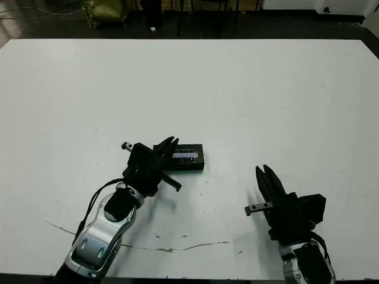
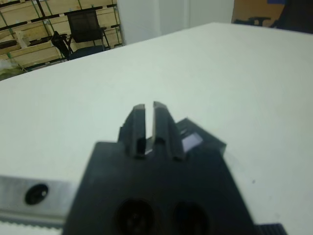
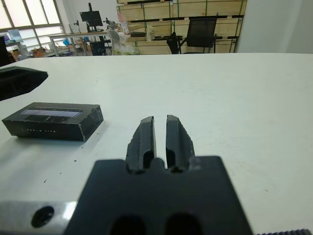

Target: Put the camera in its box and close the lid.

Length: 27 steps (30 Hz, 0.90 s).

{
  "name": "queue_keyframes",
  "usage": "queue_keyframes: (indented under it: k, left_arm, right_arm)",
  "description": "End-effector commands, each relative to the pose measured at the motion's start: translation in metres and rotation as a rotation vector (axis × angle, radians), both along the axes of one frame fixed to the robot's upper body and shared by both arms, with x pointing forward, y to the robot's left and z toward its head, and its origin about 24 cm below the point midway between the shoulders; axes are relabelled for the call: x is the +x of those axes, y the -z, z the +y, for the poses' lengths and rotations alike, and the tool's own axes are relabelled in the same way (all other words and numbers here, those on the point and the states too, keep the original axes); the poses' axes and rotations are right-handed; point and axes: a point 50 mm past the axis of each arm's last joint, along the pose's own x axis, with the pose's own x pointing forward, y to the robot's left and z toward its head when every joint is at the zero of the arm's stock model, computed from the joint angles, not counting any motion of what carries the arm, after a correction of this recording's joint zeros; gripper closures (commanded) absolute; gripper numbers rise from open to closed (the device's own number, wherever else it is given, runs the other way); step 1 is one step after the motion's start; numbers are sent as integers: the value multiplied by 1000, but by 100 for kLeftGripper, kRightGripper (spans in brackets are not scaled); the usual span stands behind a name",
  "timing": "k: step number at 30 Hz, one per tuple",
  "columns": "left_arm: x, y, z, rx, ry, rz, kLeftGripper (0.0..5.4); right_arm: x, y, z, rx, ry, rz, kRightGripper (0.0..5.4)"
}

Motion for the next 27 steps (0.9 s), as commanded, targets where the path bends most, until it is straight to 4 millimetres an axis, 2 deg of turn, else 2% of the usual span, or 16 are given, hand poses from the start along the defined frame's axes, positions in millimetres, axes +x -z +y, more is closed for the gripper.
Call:
queue_keyframes:
  k: [1,11,18,27]
  left_arm:
    - [5,8,0,3,-29,77,538]
    - [7,20,-6,-129,-61,299,538]
    - [1,32,-8,-193,-125,441,538]
    - [-9,56,-1,-94,-146,561,538]
  right_arm:
    - [-4,4,0,3,15,35,540]
    - [-7,6,0,15,21,43,540]
    - [-7,7,0,20,17,40,540]
    - [-7,7,1,20,16,38,540]
